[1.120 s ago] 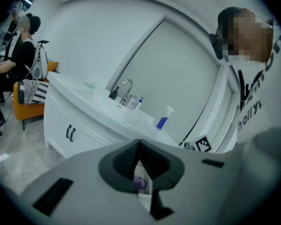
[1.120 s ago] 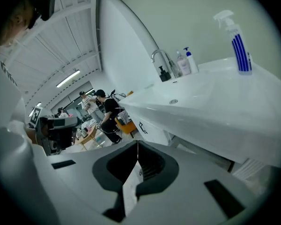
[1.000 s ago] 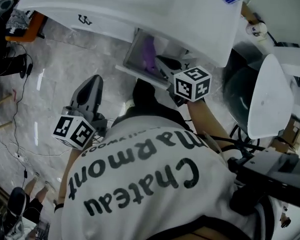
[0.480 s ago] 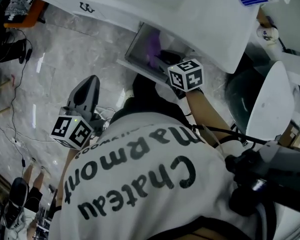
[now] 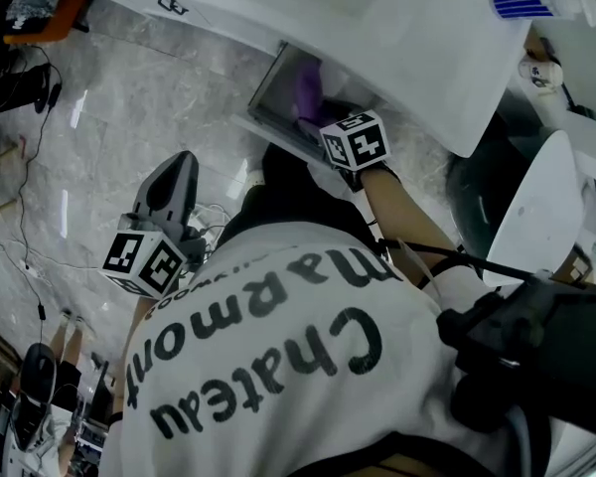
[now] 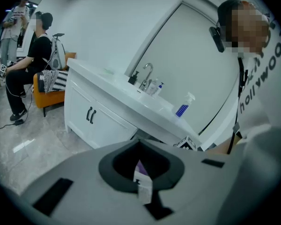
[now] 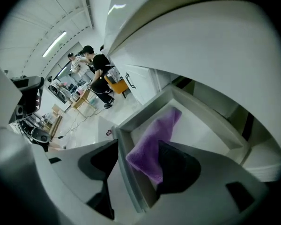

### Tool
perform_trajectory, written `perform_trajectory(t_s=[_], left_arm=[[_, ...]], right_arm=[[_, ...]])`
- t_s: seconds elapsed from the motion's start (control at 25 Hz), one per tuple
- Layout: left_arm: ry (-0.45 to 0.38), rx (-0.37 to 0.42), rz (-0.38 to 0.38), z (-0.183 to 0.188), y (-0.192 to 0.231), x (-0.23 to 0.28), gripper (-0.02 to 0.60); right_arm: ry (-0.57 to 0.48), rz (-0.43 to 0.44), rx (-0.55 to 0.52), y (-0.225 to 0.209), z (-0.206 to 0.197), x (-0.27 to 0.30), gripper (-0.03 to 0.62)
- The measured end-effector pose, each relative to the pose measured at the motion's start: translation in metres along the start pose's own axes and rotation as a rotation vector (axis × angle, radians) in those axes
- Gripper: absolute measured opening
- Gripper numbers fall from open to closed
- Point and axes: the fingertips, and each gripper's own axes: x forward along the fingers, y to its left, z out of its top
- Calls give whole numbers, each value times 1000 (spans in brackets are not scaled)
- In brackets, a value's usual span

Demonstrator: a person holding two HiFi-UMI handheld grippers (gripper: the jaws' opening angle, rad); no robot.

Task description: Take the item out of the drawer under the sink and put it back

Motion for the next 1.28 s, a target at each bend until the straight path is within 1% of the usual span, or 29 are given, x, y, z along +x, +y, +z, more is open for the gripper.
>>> perform_trajectory(t_s=[0.16,0.32,0.44,0.68,0.76,0.88,1.04,1.28], left_arm=[[11,-9,23,-4,3,1,9],[14,-17,39,-5,5,2,9],[16,-26,49,-7,7,4,9],[17,-20,54,-5,4,14,9],[17,-24,60,-4,3,17,9],[23,-29,69,-3,0,23,9],[23,-27,72,-2,-6,32,9],[8,-23,53,-6,-11,41,9]], right_arm=[[67,4,13,-6,-14,16,279],[78,-21,7,-15,-16,20,274],[66,-25,13,-19,-14,23,233],[62,-39,2,-27,-12,24,145],[60,-38,3,-29,-12,24,134],[52,-36,16,-32,-13,23,100],[40,-19,18,-33,-12,22,85],[8,-6,32,-35,-8,18,63]])
